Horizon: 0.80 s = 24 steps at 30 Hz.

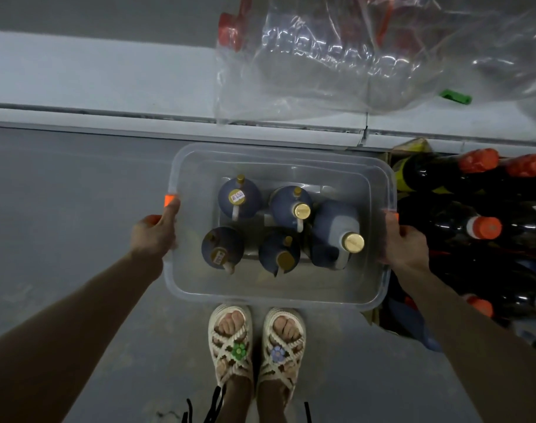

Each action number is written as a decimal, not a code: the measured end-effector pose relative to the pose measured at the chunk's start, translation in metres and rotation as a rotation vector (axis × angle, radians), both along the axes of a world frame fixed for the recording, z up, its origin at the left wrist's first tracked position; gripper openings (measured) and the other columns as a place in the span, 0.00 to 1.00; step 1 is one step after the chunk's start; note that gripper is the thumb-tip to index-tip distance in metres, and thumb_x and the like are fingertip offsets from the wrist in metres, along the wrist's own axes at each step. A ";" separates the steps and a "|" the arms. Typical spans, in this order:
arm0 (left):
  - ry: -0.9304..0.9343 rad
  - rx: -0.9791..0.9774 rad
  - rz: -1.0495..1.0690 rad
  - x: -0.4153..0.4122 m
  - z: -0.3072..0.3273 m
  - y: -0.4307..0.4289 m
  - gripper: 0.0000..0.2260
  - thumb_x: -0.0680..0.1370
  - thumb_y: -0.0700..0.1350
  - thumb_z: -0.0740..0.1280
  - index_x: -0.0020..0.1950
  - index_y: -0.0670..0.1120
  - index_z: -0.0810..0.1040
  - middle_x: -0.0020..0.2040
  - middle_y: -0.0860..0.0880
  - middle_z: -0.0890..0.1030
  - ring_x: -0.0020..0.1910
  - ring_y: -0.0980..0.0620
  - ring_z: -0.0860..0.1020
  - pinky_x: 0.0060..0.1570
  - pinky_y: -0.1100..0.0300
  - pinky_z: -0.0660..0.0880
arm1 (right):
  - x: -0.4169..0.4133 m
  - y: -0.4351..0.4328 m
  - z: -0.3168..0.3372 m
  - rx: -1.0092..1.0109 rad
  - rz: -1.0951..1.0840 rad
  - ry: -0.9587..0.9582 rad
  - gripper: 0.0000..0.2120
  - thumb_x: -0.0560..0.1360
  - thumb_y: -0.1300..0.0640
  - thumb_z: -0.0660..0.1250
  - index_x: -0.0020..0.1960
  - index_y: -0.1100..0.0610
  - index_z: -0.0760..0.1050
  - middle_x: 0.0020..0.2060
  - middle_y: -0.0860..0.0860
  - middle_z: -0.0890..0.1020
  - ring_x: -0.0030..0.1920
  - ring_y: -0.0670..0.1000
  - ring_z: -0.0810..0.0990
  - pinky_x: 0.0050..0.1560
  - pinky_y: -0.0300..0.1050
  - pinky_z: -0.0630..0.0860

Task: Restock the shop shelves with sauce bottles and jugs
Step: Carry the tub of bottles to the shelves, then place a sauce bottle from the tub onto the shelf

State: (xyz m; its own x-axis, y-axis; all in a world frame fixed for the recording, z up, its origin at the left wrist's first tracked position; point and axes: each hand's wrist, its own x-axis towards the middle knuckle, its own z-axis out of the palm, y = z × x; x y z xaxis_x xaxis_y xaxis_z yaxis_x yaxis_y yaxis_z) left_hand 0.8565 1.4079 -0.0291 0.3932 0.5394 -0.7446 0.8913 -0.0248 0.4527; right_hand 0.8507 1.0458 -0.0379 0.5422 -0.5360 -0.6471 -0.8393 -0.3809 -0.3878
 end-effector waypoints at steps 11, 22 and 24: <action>0.014 0.032 -0.020 0.003 -0.002 -0.004 0.18 0.77 0.58 0.64 0.39 0.44 0.73 0.35 0.46 0.73 0.33 0.49 0.72 0.44 0.53 0.72 | 0.002 0.000 0.002 0.013 0.004 -0.008 0.27 0.76 0.32 0.55 0.48 0.56 0.74 0.47 0.59 0.80 0.49 0.62 0.80 0.56 0.62 0.77; -0.064 0.059 -0.099 -0.010 0.031 -0.013 0.12 0.80 0.51 0.62 0.49 0.42 0.78 0.43 0.44 0.77 0.45 0.46 0.75 0.43 0.57 0.69 | -0.013 0.016 0.039 0.107 0.042 -0.099 0.22 0.79 0.41 0.58 0.69 0.47 0.70 0.63 0.53 0.77 0.63 0.57 0.75 0.65 0.60 0.71; -0.100 0.084 -0.127 -0.013 0.043 -0.017 0.15 0.80 0.50 0.62 0.57 0.40 0.78 0.48 0.44 0.78 0.47 0.47 0.75 0.46 0.57 0.69 | -0.013 0.027 0.052 0.122 0.050 -0.168 0.21 0.80 0.44 0.59 0.71 0.49 0.69 0.65 0.53 0.76 0.65 0.56 0.73 0.66 0.56 0.70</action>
